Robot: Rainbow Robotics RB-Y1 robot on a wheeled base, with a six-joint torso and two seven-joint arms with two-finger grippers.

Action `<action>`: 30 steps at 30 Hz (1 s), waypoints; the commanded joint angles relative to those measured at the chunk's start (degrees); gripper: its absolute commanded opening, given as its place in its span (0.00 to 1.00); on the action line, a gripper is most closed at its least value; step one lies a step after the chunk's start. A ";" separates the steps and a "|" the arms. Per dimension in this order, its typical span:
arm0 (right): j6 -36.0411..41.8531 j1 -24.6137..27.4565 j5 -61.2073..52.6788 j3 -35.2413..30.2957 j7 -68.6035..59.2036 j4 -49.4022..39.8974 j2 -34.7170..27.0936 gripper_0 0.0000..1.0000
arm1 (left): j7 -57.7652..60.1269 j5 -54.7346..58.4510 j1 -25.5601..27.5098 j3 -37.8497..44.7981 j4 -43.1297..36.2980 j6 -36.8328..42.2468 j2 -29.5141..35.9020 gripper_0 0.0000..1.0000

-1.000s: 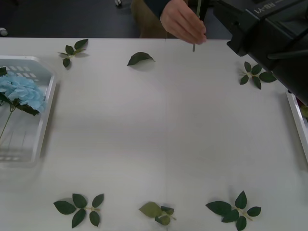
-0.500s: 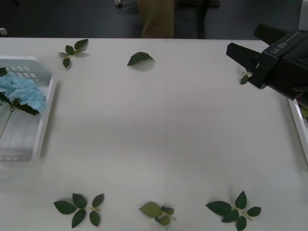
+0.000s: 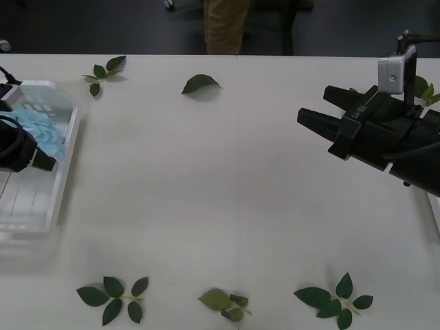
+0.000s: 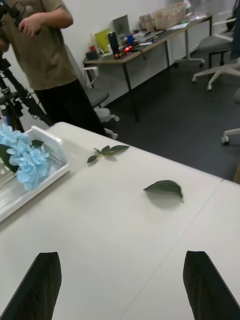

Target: Place the red flowers into the right box and the blue flowers into the left box. If a person shows an open palm, hand one flower to the person first, then continue sorting.

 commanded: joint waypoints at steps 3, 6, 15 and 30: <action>3.94 -14.76 -7.83 13.26 -3.13 2.23 -3.54 0.71 | -22.70 7.32 -2.20 -2.34 -7.02 -11.40 -6.58 1.00; 10.80 -17.39 -11.00 12.82 -3.40 4.69 0.86 0.71 | -33.16 7.76 -2.38 -4.81 -8.16 -16.05 -9.49 1.00; 41.47 -20.03 -17.59 -0.63 10.14 13.66 16.68 0.71 | -72.71 15.32 -3.70 -16.06 -1.13 -29.24 -13.88 1.00; 56.59 -16.34 -62.33 -10.21 59.44 31.94 19.40 0.71 | -85.24 24.11 -5.63 -12.36 19.35 -16.14 -28.29 1.00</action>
